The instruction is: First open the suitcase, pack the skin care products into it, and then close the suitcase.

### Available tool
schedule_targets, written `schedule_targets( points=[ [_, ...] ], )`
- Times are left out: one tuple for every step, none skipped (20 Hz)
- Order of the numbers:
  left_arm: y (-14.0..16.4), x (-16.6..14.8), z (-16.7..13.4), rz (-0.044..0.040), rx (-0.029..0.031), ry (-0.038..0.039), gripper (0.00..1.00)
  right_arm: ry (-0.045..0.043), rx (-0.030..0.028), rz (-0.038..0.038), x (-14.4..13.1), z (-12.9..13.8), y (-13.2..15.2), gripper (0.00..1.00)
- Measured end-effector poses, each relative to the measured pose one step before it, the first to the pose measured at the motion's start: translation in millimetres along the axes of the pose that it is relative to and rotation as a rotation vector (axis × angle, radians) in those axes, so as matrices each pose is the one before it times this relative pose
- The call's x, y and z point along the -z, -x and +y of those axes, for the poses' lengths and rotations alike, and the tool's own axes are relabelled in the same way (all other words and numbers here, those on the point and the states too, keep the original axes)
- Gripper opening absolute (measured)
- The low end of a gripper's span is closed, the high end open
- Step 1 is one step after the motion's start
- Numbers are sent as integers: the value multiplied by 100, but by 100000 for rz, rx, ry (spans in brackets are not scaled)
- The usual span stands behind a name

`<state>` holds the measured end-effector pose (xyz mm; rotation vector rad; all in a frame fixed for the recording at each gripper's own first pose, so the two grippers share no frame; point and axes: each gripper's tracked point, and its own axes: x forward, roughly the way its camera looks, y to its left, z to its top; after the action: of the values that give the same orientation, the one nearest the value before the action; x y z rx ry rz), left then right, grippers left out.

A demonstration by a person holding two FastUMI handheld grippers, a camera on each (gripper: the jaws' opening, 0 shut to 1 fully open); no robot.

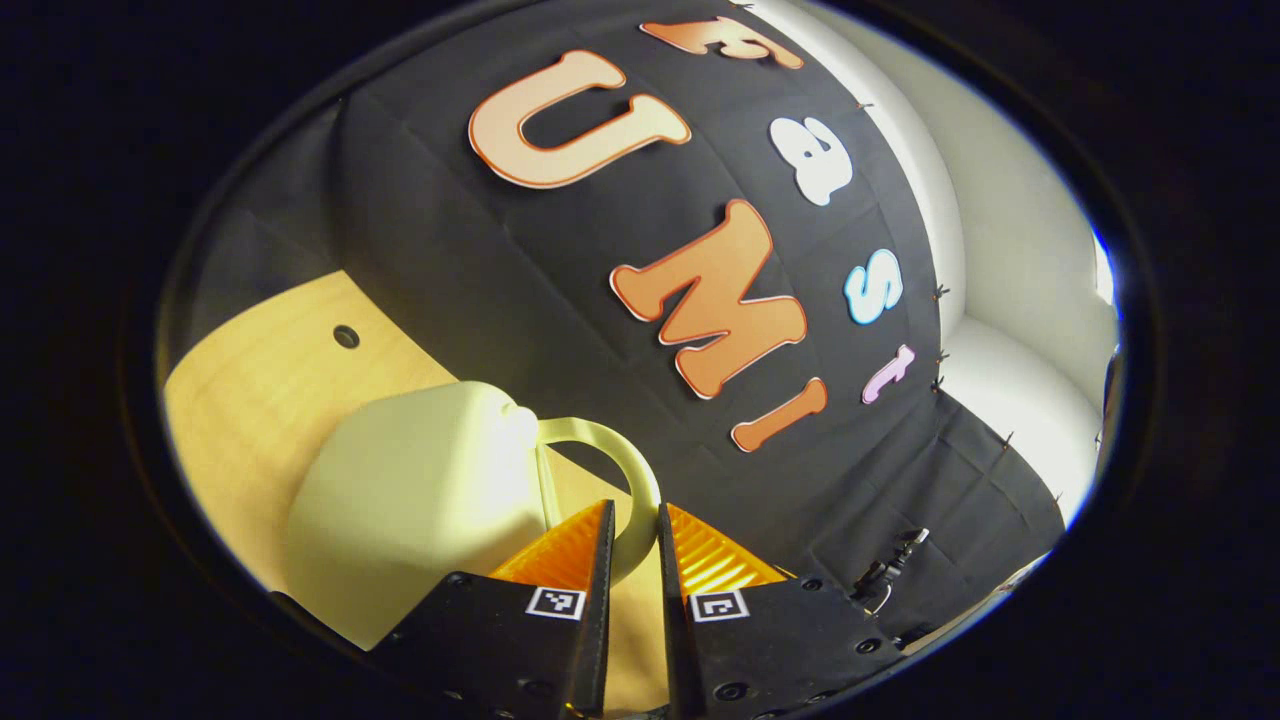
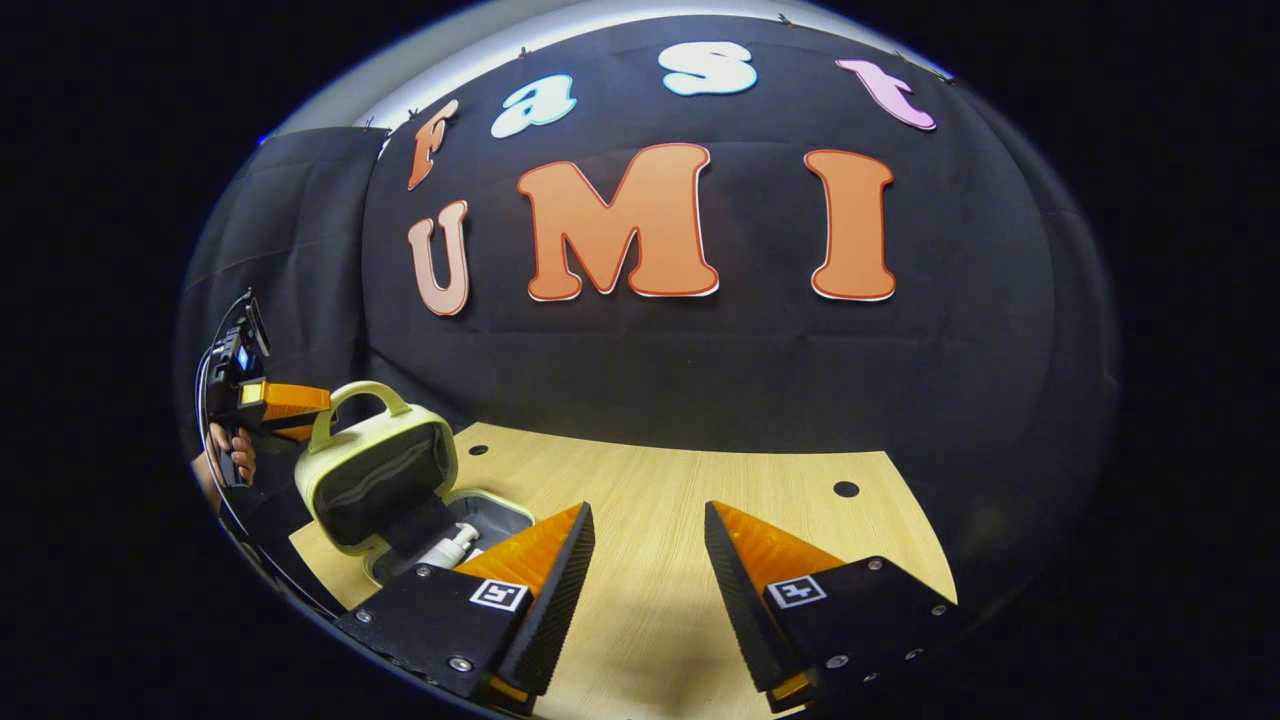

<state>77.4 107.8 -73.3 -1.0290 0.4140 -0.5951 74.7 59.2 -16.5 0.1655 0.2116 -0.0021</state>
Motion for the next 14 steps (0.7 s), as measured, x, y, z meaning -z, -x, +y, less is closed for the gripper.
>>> schedule_targets(
  points=[
    [-707,1104,-210,1694,350,436,24,-196,-65,-229,110,-398,278,73],
    [-710,1243,-474,1950,1300,844,24,-139,-87,14,30,-243,71,72],
    [-1275,395,384,-2313,-4560,1970,23,49,186,-63,165,-379,153,72],
    [-411,1272,1139,3379,-4457,2179,0,-219,-115,17,51,-236,148,73],
    [-1151,1287,1320,3414,-5928,1519,1,-477,124,246,211,-291,187,72],
    [-882,1269,-354,1961,1268,2176,1,-569,-714,28,58,-63,155,73],
    [-875,1536,-122,2325,1499,263,1,206,357,-261,29,-238,207,72],
    [-685,1103,-383,863,1259,-1890,1,625,260,-338,11,-409,218,72],
    [-295,1105,-534,1654,1372,-1671,1,480,530,38,76,-348,241,72],
    [-227,587,-489,1350,714,-1823,1,10,80,178,65,-282,96,72],
    [36,368,-665,1332,587,-2716,0,-177,93,68,44,-240,224,72],
    [-495,74,-836,70,-189,-3130,0,111,258,-693,-176,-228,78,73],
    [-205,-188,-1023,-53,-942,-3272,1,115,64,-832,-204,-108,109,72],
    [-416,-158,-587,-181,-1403,-2632,1,68,303,-360,-133,-137,39,73]
  ],
)
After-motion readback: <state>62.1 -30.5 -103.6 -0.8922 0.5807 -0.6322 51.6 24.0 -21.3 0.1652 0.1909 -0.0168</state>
